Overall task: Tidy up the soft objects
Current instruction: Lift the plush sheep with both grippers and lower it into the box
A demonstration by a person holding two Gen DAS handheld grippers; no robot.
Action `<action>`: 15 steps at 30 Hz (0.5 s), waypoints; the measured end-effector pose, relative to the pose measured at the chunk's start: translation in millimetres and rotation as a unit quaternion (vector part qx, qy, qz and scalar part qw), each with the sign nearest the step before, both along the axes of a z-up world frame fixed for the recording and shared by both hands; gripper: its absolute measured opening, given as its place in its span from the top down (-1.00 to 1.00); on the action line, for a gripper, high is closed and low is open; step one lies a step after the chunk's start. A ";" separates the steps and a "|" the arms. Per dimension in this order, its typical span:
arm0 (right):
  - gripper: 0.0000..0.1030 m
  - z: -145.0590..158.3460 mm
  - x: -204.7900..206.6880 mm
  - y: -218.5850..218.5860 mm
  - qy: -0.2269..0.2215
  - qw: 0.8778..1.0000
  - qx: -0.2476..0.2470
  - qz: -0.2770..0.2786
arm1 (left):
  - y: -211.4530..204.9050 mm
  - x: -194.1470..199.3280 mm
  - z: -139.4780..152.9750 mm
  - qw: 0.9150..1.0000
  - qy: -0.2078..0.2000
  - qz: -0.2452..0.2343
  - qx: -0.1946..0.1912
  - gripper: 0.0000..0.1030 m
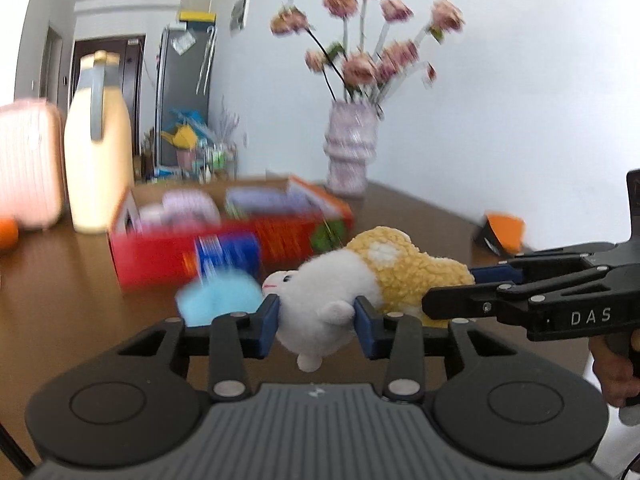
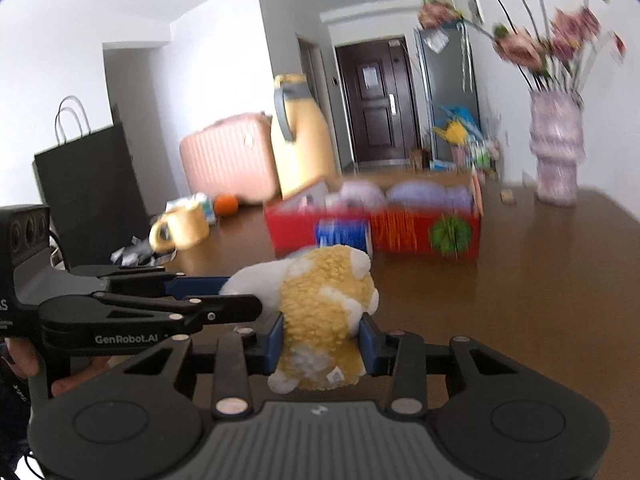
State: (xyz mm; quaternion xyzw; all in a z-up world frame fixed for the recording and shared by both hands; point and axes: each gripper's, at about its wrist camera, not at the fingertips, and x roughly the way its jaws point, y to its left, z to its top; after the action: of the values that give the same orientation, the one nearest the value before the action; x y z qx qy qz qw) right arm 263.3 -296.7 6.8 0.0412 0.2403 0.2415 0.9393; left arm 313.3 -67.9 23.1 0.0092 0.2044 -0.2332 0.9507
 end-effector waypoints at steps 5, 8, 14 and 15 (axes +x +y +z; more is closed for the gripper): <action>0.27 37.7 94.3 13.8 -0.017 0.999 0.028 -0.009 | 20.6 118.9 38.4 1.000 0.017 0.005 -0.005 0.22; 0.27 43.8 166.1 24.4 0.006 0.998 0.050 -0.023 | 26.2 191.4 44.1 0.998 0.064 0.016 0.006 0.22; 0.27 24.6 287.2 43.0 0.108 0.990 0.067 -0.056 | 30.4 300.9 11.8 0.984 0.172 0.044 0.019 0.23; 0.27 20.1 297.6 49.9 0.114 0.990 0.052 -0.061 | 31.7 308.0 5.0 0.983 0.175 0.049 0.026 0.21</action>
State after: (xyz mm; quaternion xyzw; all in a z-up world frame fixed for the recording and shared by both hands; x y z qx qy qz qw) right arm 560.9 -246.8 26.9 0.1315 0.3302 0.1900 0.9152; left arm 621.3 -36.2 28.1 -0.0175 0.3741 -0.1788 0.9098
